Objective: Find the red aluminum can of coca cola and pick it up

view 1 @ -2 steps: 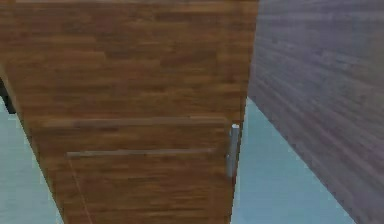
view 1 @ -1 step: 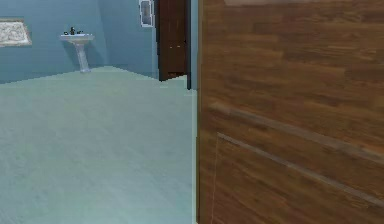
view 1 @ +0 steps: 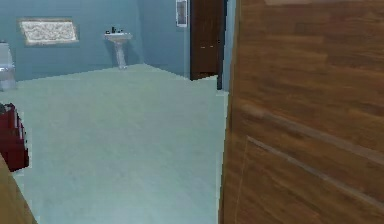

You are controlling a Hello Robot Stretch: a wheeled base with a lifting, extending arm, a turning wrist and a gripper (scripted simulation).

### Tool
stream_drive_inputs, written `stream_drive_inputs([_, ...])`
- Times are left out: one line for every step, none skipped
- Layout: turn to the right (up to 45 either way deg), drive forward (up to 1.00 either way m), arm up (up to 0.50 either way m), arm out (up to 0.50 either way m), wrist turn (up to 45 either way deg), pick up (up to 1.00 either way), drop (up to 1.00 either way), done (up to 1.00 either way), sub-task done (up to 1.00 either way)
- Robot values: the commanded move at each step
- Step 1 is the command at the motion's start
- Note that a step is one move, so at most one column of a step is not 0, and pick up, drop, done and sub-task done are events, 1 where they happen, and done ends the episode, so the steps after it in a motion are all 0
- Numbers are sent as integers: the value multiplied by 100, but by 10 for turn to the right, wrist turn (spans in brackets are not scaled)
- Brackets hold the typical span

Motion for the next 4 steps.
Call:
stream_drive_inputs([0, 60, 0, 0, 0, 0, 0, 0, 0])
stream_drive_inputs([-360, 0, 0, 0, 0, 0, 0, 0, 0])
stream_drive_inputs([0, 30, 0, 0, 0, 0, 0, 0, 0])
stream_drive_inputs([390, 0, 0, 0, 0, 0, 0, 0, 0])
